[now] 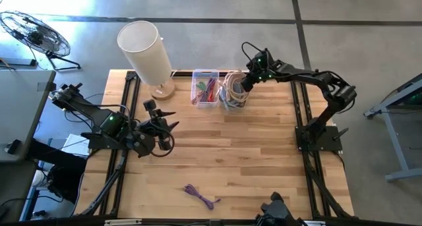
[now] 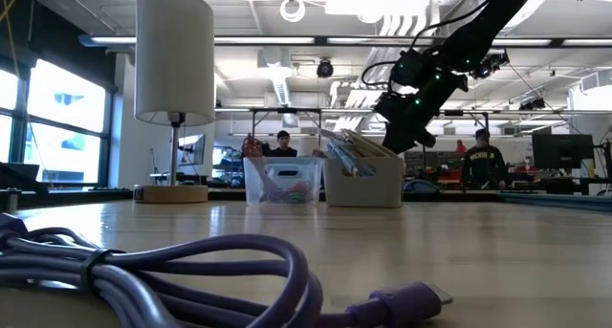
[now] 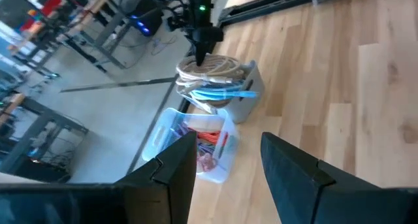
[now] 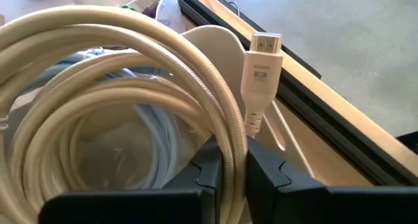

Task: Pick & Place USB Port
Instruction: Put the light brown usb cable into the white bin, then put the violet charger cable into the transparent bin

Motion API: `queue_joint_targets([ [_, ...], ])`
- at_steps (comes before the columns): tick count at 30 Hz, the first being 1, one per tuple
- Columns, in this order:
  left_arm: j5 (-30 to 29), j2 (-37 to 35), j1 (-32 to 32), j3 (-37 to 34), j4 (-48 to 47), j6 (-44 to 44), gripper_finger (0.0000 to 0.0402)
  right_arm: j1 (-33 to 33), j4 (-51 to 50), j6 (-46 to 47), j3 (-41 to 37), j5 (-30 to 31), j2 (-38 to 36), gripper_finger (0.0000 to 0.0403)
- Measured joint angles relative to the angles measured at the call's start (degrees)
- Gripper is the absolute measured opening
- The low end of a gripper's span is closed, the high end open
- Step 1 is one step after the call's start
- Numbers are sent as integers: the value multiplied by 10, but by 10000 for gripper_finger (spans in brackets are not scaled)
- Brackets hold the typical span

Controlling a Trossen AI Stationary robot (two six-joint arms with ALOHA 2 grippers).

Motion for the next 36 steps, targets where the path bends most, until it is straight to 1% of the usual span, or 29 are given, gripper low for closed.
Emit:
queue_joint_targets([
  [1, 5, 0, 0, 0, 0, 0, 166, 0, -1, 5, 0, -1, 0, 32],
  [3, 8, 0, 0, 0, 0, 0, 166, 0, -3, 10, 0, -5, 0, 50],
  [7, 22, 0, 0, 0, 0, 0, 166, 0, -2, 11, 0, -40, 0, 106],
  [14, 55, 0, 0, 0, -1, -4, 166, 2, -3, 12, 0, -75, -17, 208],
  [16, 74, 0, 0, 0, -1, -4, 166, 2, -4, 12, 0, -94, -33, 234],
  [18, 106, -4, 0, 0, 4, -11, 166, 2, -4, 12, -1, -101, -56, 252],
  [21, 167, -10, 0, 22, -1, -18, 166, 3, -7, 12, -1, -104, -104, 267],
  [23, 210, -11, 0, 46, 1, 6, 166, 3, -12, 11, -1, -104, -141, 270],
  [27, 327, 0, 0, 95, 6, 94, 166, 9, -30, 11, -1, -105, -225, 270],
  [30, 399, 23, 0, 112, 0, 178, 166, 24, -58, 10, -1, -107, -289, 271],
  [33, 454, 52, 0, 114, -24, 211, 166, 44, -97, 10, -1, -107, -345, 271],
  [36, 473, 89, 0, 114, -86, 204, 166, 65, -141, 13, -1, -107, -393, 271],
])
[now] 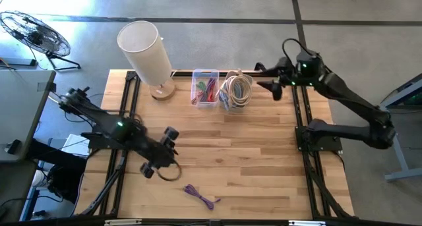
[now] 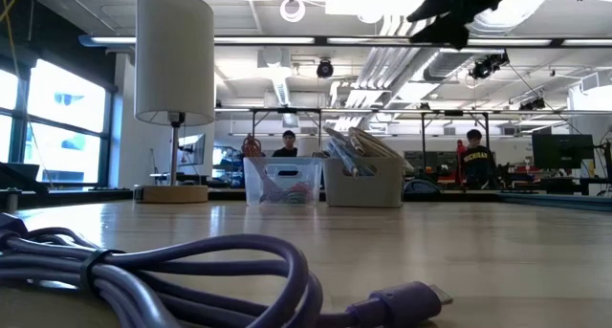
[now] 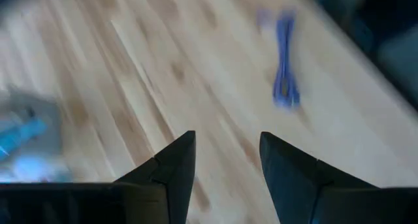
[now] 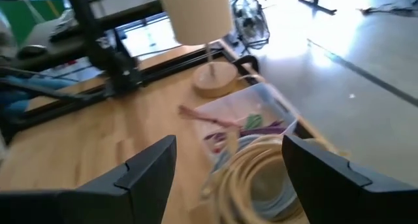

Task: Pick & Place USB Port
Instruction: Put the violet charger cable into the transparent bin

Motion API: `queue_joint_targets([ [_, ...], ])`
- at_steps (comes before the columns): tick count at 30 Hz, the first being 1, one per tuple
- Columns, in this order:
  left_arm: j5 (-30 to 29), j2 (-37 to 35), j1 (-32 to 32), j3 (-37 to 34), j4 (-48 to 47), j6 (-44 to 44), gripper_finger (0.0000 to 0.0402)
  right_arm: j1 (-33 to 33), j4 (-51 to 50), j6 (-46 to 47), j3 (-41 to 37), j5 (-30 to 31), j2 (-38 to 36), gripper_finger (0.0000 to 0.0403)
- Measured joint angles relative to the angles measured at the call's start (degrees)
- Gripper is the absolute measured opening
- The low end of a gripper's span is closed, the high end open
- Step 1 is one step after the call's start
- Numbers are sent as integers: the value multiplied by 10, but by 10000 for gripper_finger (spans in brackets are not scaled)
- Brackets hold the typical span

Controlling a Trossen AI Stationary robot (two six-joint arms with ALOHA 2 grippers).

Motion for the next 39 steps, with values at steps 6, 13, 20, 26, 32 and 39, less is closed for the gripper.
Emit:
queue_joint_targets([
  [6, 13, 88, 0, 0, -47, -63, 166, 48, -72, 25, 0, 5, -65, 271],
  [13, 118, 179, 0, 0, 17, -134, 166, 111, -130, 38, 0, 23, -90, 271],
  [20, 200, 246, 0, 0, 85, -197, 166, 181, -133, 63, 0, 36, -90, 271],
  [26, 228, 281, 0, 0, 121, -199, 166, 243, -133, 87, 0, 60, -90, 271],
  [32, 203, 304, 0, 0, 138, -192, 166, 301, -128, 109, 0, 91, -90, 271],
  [39, 192, 310, 0, -1, 156, -181, 166, 348, -120, 131, 0, 120, -90, 271],
])
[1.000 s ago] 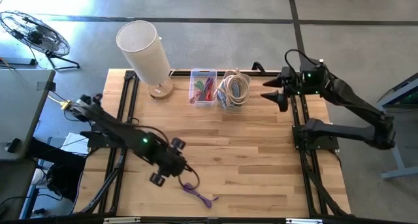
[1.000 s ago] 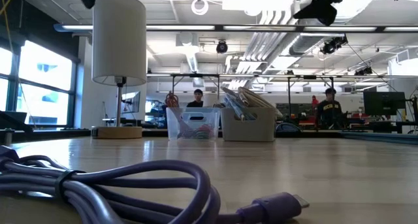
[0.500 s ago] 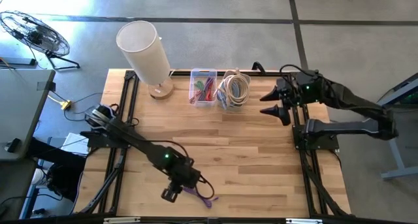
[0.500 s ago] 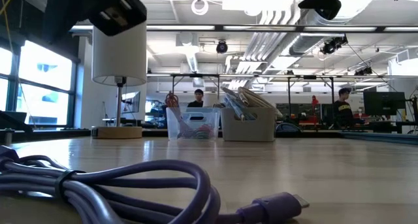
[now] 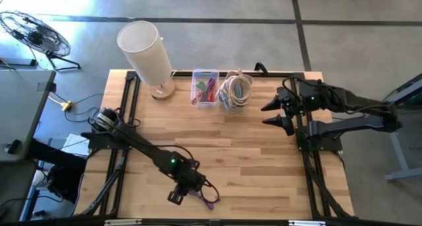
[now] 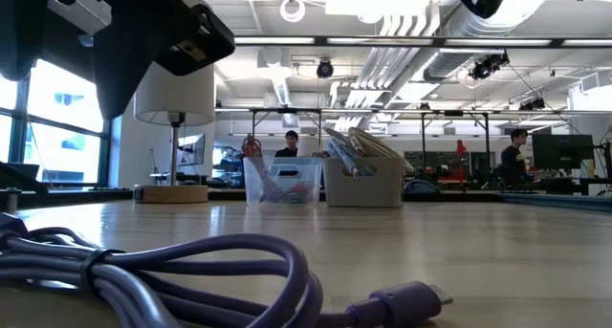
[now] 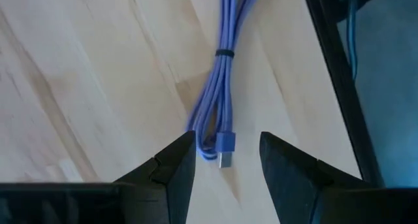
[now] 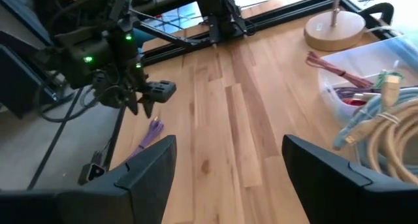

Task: Pick & Place USB Port
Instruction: Put the violet charger cable into the transparent bin

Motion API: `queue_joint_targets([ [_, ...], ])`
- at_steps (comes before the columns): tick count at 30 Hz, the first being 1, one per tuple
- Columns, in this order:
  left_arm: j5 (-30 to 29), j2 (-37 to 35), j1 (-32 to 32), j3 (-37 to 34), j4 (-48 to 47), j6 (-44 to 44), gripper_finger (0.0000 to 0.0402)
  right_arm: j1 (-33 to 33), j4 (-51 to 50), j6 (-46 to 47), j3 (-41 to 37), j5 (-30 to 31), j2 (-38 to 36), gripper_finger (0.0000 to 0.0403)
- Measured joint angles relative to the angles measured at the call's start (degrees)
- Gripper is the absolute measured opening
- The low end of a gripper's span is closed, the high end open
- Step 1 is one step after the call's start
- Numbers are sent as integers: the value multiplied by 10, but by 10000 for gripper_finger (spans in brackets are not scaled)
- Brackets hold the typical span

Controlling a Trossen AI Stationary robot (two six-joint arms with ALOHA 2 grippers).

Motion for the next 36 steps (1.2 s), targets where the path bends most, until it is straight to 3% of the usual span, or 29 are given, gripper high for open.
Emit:
queue_joint_targets([
  [9, -3, 13, 0, -2, 11, -12, 165, 35, 4, 17, 0, 30, 0, 271],
  [36, 26, 68, 0, -1, 108, -12, 165, 112, 29, 49, 0, 34, 1, 271],
])
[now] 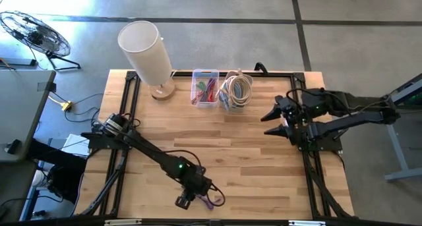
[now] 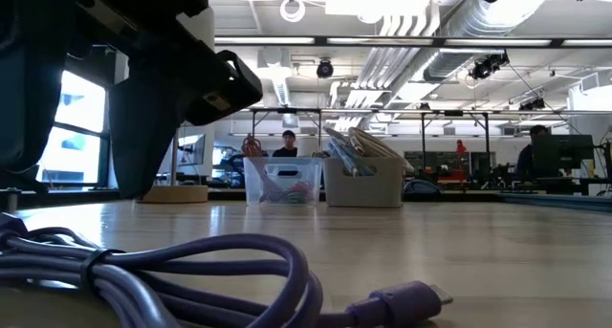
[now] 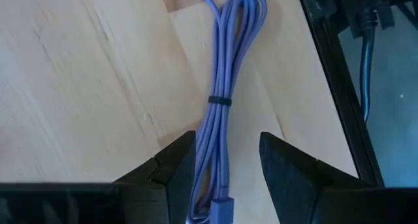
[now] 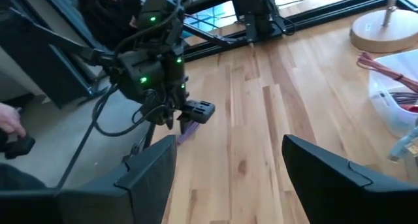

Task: Pick & Place USB Port
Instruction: Put the violet charger cable into the transparent bin

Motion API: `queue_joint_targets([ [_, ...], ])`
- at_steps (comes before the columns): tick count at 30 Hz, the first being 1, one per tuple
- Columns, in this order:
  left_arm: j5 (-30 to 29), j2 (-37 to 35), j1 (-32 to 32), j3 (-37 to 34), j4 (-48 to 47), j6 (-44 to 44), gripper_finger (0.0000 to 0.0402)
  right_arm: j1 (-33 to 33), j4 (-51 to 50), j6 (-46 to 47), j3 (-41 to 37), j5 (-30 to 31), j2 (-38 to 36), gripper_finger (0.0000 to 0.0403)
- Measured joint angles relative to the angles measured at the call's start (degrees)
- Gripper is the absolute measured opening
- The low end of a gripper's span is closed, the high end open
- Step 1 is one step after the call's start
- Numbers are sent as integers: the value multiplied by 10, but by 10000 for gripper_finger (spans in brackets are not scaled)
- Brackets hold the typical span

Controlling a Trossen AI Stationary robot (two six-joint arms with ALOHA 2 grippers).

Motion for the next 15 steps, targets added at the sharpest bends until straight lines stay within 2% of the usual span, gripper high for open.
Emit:
queue_joint_targets([
  [9, 21, 5, 6, 0, 21, 8, 165, 30, 4, 0, 0, 0, 0, 271],
  [15, 37, 16, 3, 1, 8, 15, 165, 52, 16, 2, 0, 27, 0, 271],
])
